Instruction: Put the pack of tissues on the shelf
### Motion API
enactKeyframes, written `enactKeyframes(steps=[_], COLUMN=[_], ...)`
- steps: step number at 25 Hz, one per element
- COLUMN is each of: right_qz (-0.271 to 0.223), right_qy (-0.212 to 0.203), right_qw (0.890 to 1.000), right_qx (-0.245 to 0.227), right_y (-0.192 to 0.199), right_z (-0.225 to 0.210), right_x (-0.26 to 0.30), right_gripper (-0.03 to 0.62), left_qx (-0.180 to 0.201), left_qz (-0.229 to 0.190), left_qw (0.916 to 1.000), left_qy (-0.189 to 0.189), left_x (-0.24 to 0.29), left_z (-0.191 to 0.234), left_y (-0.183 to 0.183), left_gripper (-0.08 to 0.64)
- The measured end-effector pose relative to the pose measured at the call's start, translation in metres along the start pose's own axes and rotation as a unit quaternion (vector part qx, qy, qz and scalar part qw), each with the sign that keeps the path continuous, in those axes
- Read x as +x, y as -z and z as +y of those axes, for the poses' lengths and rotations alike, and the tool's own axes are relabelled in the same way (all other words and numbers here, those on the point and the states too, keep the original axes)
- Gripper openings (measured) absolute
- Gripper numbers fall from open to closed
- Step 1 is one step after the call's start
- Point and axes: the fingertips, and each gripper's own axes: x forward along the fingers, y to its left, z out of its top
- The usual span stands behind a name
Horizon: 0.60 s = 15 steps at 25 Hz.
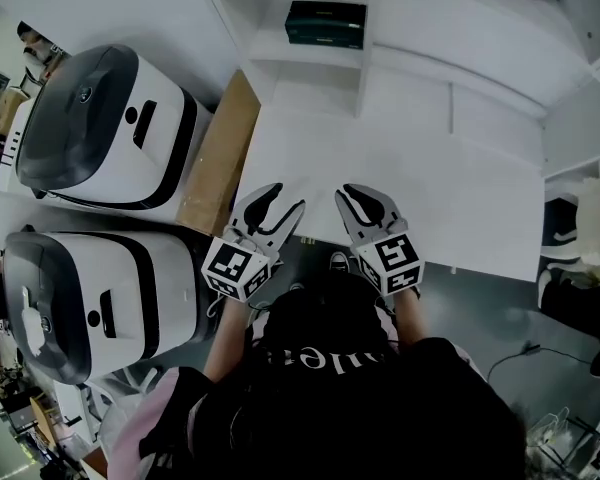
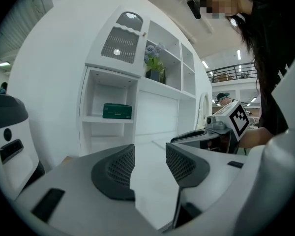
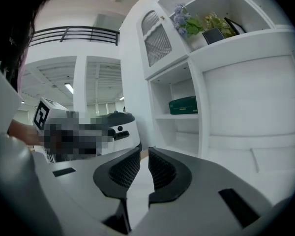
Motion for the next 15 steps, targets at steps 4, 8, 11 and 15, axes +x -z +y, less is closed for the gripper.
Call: enactKeyframes(steps=[4,8,11,15], right_qz=[0.002,0.010,0.012,0.017], right_qy=[0.012,0.020,0.027,0.035], right_qw=[1.000,1.000,1.000,0.999], right_qx=[0.001,-0.005,-0.005,-0.008], right_y=[0.003,0.010,0.013,0.019], right_z=[0.027,0.061,0.084,0.111], right_x=[-0.004,-0.008,-0.012,-0.018], right_gripper=[0.074,0.072,0.071,0.071], left_qx=[0.003,0.003,-0.001,-0.003], left_qz=[-0.001,-0.003,-0.007,-0.010], left_qw=[0.9998,0.9993,0.9989,0.9981], left_qy=[0.022,0.037,0.046,0.061], left_x=[-0.026,-0.059,-0.083,-0.110], left_z=[-0.002,-0.001,0.000,-0.004], left_y=[0.003,0.012,0.017,0.022], left_gripper=[0.207,0.181,0.162,0.136])
